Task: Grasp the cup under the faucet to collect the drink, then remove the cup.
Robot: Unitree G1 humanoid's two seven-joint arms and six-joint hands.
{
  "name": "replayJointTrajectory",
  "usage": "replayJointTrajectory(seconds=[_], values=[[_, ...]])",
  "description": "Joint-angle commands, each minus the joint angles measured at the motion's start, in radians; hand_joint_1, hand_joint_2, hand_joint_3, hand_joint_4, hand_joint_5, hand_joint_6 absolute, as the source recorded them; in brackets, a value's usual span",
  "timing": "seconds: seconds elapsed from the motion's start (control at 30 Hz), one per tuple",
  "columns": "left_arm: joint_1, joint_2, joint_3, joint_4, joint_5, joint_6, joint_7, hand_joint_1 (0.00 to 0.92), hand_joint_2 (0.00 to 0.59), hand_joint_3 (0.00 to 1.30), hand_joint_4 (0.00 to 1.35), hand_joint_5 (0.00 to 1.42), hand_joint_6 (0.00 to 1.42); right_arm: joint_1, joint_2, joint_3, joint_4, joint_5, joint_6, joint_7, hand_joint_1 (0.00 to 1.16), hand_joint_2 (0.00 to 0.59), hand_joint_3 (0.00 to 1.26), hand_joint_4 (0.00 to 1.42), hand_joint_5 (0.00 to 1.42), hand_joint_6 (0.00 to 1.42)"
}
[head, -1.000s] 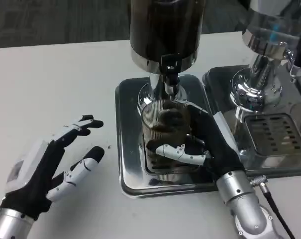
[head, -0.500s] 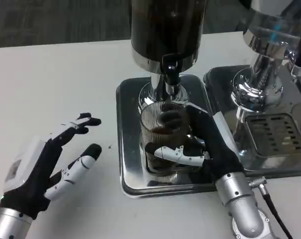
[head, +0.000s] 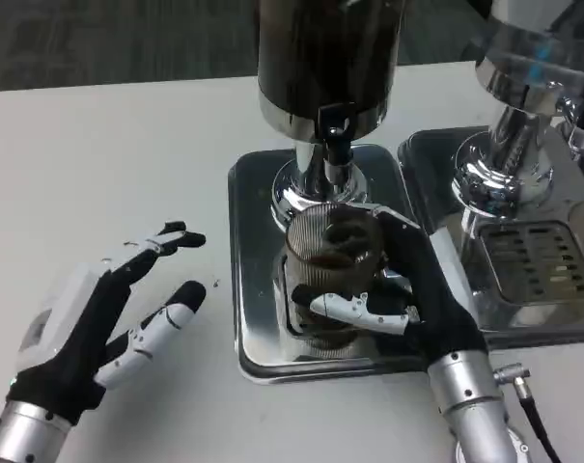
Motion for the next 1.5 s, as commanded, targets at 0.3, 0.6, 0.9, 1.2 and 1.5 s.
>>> replayJointTrajectory(seconds=[0.3, 0.6, 0.9, 1.2, 1.5], values=[[-0.013, 0.017, -0.01, 0.011, -0.007, -0.029, -0.012, 0.0, 0.24, 0.31, 0.14, 0.21, 0.11, 0.054, -0.017, 0.015, -0.105, -0.094, -0.016, -0.088, 1.07, 0.146, 0.52, 0.6, 0.69, 0.86], [-0.014, 0.018, -0.018, 0.025, -0.008, -0.039, -0.023, 0.0, 0.234, 0.3, 0.12, 0.18, 0.09, 0.116, -0.018, 0.016, -0.198, -0.113, -0.006, -0.088, 1.07, 0.145, 0.52, 0.6, 0.7, 0.88], [-0.011, 0.016, -0.018, 0.021, -0.009, -0.041, -0.029, 0.0, 0.234, 0.27, 0.09, 0.15, 0.06, 0.174, -0.018, 0.008, -0.276, -0.092, -0.014, -0.077, 1.07, 0.145, 0.52, 0.61, 0.71, 0.9], [0.008, 0.059, -0.022, -0.025, 0.03, -0.062, -0.03, 0.0, 0.222, 0.02, 0.0, 0.0, 0.0, 0.277, -0.025, 0.001, -0.459, -0.052, -0.002, -0.02, 1.07, 0.145, 0.53, 0.62, 0.72, 0.93], [0.07, 0.111, -0.011, -0.082, 0.026, -0.076, -0.044, 0.0, 0.218, 0.0, 0.0, 0.0, 0.0, 0.359, -0.054, 0.005, -0.6, -0.022, 0.018, 0.084, 1.07, 0.145, 0.53, 0.63, 0.73, 0.94]])
